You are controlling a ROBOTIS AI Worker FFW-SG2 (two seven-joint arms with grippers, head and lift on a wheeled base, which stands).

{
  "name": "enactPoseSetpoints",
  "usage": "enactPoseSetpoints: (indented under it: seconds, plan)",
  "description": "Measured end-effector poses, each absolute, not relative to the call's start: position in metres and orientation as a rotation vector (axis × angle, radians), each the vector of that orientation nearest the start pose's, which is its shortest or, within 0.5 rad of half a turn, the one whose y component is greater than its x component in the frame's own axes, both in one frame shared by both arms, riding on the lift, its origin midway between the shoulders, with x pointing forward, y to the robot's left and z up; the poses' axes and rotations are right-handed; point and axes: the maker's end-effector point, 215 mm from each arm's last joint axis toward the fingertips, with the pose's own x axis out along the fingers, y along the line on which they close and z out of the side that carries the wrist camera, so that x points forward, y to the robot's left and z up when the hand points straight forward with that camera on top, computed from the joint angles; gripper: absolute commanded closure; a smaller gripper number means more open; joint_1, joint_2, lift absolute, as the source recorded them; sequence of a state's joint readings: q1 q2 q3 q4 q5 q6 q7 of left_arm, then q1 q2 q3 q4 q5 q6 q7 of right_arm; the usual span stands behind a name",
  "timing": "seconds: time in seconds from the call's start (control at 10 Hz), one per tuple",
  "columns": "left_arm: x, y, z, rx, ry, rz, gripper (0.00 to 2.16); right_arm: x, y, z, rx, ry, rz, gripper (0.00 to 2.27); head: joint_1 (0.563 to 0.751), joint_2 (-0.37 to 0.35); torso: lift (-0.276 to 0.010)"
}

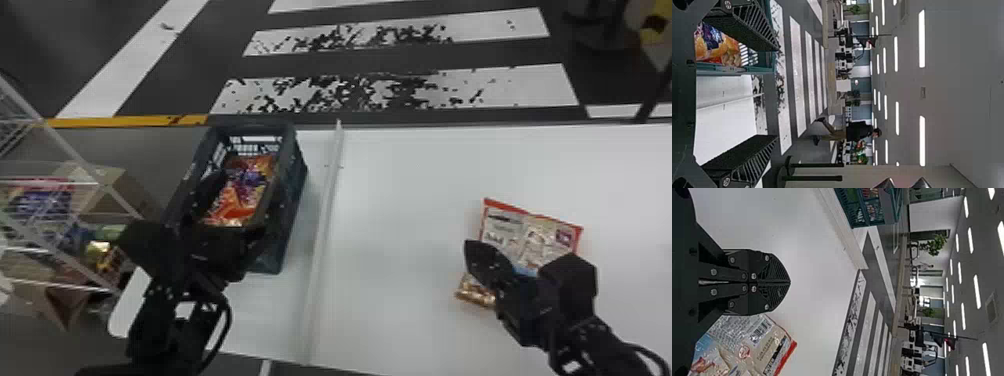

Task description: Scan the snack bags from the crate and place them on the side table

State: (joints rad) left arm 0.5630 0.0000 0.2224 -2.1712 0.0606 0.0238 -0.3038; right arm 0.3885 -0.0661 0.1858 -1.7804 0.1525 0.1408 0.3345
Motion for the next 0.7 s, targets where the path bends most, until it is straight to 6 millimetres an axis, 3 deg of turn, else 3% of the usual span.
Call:
enactPoseSetpoints:
  seconds: [0.2,0.7]
  plan:
    - [0.423,0.279,-0.302,0.059,-0.007,-0.12,0.09,0.416,-0.062,-0.497,-0.146,0.365,0.557,2.01,0.695,0.285,-0.094]
    - [0.424,0.278,-0.306,0.054,-0.001,-0.129,0.09,0.427,-0.07,-0.524,-0.181,0.423,0.549,2.01,0.695,0.273,-0.094]
